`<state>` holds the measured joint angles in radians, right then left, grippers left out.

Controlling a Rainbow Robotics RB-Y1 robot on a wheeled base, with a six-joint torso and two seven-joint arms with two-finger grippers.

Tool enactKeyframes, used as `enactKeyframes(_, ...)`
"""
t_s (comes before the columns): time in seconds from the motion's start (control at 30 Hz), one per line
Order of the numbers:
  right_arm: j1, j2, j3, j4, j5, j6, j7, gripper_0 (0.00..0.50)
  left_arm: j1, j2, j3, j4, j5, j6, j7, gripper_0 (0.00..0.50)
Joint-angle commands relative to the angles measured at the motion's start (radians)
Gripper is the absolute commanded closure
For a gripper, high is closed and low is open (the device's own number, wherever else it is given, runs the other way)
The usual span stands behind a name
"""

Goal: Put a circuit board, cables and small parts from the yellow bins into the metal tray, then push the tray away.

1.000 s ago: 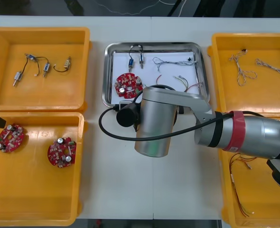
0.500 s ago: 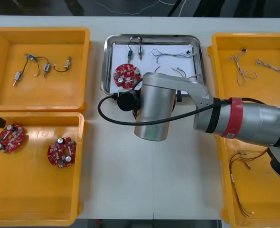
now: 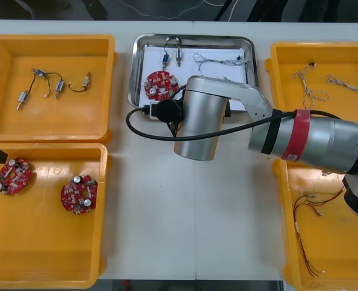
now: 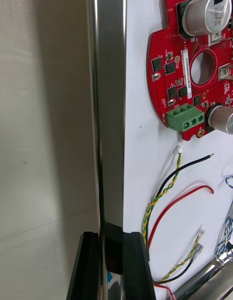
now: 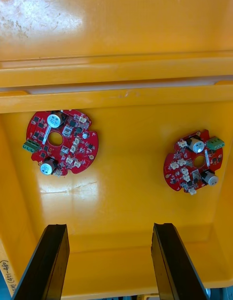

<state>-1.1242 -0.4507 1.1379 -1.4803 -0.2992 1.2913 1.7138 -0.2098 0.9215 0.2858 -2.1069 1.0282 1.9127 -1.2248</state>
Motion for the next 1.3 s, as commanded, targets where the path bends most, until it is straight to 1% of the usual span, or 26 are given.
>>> enactKeyframes(0.03, -0.057, 0.003, -0.029, 0.026, -0.006, -0.049, 0.004, 0.500, 0.013, -0.012, 0.029, -0.028, -0.008, 0.007, -0.009, 0.000)
enactKeyframes(0.17, -0.063, 0.007, -0.029, 0.060, -0.006, -0.079, 0.007, 0.500, 0.013, -0.012, 0.029, -0.028, -0.008, 0.007, -0.009, 0.000)
enactKeyframes(0.47, -0.066, 0.012, -0.030, 0.089, -0.004, -0.102, 0.017, 0.500, 0.013, -0.012, 0.029, -0.028, -0.008, 0.007, -0.009, 0.000)
enactKeyframes(0.5, -0.066, 0.012, -0.030, 0.090, -0.004, -0.102, 0.017, 0.494, 0.013, -0.012, 0.029, -0.028, -0.008, 0.007, -0.009, 0.000)
enactKeyframes(0.57, -0.066, 0.014, -0.030, 0.089, -0.004, -0.102, 0.017, 0.409, 0.013, -0.012, 0.029, -0.028, -0.008, 0.007, -0.009, 0.000)
enactKeyframes(0.6, -0.066, 0.014, -0.030, 0.089, -0.004, -0.102, 0.018, 0.304, 0.013, -0.012, 0.029, -0.028, -0.008, 0.007, -0.009, 0.000)
enactKeyframes(0.63, -0.066, 0.014, -0.029, 0.090, -0.004, -0.102, 0.017, 0.223, 0.013, -0.012, 0.029, -0.028, -0.008, 0.007, -0.009, 0.000)
enactKeyframes(0.67, -0.066, 0.014, -0.029, 0.090, -0.004, -0.102, 0.017, 0.127, 0.013, -0.012, 0.029, -0.028, -0.008, 0.007, -0.009, 0.000)
enactKeyframes(0.7, -0.066, 0.014, -0.029, 0.089, -0.004, -0.102, 0.017, 0.092, 0.013, -0.012, 0.029, -0.028, -0.008, 0.007, -0.009, 0.000)
enactKeyframes(0.73, -0.066, 0.014, -0.030, 0.089, -0.004, -0.102, 0.017, 0.031, 0.013, -0.012, 0.029, -0.028, -0.008, 0.007, -0.009, 0.000)
enactKeyframes(0.77, -0.066, 0.014, -0.029, 0.089, -0.004, -0.102, 0.018, 0.000, 0.013, -0.012, 0.029, -0.028, -0.008, 0.007, -0.009, 0.000)
enactKeyframes(0.97, -0.066, 0.014, -0.030, 0.072, -0.012, -0.095, 0.015, 0.000, 0.013, -0.012, 0.029, -0.028, -0.008, 0.007, -0.009, 0.000)
enactKeyframes(1.03, -0.066, 0.014, -0.046, 0.051, -0.047, -0.061, 0.017, 0.000, 0.013, -0.012, 0.029, -0.028, -0.008, 0.007, -0.009, 0.000)
enactKeyframes(1.13, -0.065, 0.014, -0.076, 0.001, -0.087, 0.014, 0.018, 0.000, 0.013, -0.012, 0.029, -0.028, -0.008, 0.007, -0.009, 0.000)
enactKeyframes(1.2, -0.062, 0.012, -0.098, -0.048, -0.115, 0.083, 0.015, 0.000, 0.013, -0.012, 0.029, -0.028, -0.008, 0.007, -0.009, 0.000)
enactKeyframes(1.23, -0.060, 0.014, -0.106, -0.063, -0.121, 0.103, 0.010, 0.000, 0.013, -0.012, 0.029, -0.028, -0.008, 0.007, -0.009, 0.000)
enactKeyframes(1.3, -0.040, 0.014, -0.139, -0.124, -0.135, 0.177, 0.010, 0.000, 0.013, -0.012, 0.029, -0.028, -0.008, 0.007, -0.009, 0.000)
